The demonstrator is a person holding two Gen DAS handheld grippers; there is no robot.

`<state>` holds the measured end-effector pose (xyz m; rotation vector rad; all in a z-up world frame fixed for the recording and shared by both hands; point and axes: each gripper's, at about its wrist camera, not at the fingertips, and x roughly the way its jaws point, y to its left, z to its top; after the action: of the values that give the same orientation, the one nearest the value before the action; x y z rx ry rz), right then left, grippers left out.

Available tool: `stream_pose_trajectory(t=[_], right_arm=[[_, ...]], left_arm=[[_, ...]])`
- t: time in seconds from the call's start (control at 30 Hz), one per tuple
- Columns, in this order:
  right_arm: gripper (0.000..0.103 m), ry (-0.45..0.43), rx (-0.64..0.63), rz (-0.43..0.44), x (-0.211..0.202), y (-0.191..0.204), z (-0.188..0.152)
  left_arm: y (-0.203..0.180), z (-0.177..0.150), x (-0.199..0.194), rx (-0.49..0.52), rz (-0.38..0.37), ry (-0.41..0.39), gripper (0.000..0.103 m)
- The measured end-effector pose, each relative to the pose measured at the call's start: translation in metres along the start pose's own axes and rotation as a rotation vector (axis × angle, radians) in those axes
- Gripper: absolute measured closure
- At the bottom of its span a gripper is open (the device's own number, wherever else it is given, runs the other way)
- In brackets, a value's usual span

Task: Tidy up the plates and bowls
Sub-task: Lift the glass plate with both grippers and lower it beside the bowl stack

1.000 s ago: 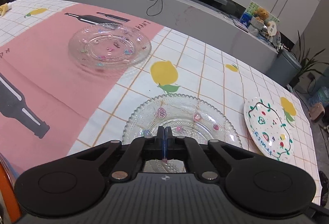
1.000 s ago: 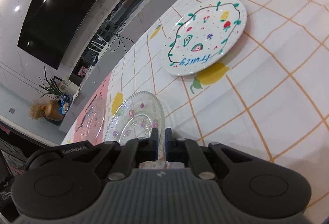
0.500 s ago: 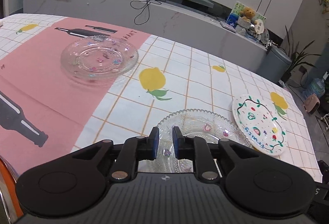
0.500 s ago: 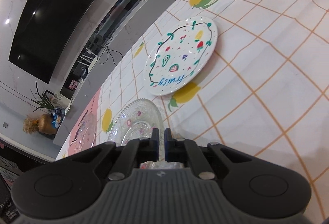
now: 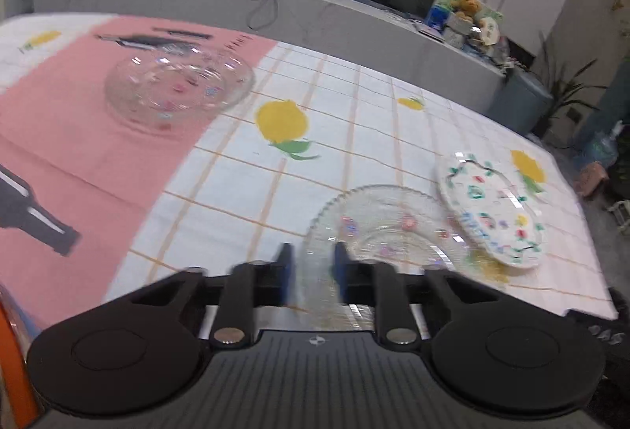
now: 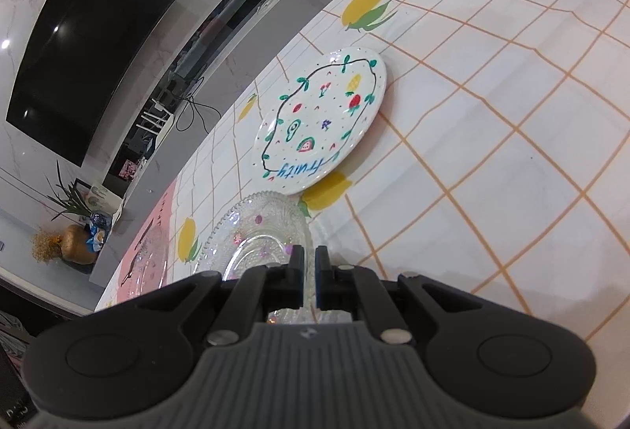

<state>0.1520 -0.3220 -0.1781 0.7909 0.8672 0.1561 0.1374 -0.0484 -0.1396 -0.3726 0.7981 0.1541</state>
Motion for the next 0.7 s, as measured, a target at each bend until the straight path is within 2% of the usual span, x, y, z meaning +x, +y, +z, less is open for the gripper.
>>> stream_pose_trajectory(t=[0.4,0.7], right_arm=[[0.100,-0.029,-0.078,-0.018,-0.008,0.010,0.000],[0.100,-0.042,-0.076,-0.039,-0.037,0.007,-0.002]], left_arm=[[-0.004,0.000,-0.010,-0.010,0.003,0.008,0.090],[-0.010,-0.009,-0.036,-0.005,-0.042,0.017,0.092]])
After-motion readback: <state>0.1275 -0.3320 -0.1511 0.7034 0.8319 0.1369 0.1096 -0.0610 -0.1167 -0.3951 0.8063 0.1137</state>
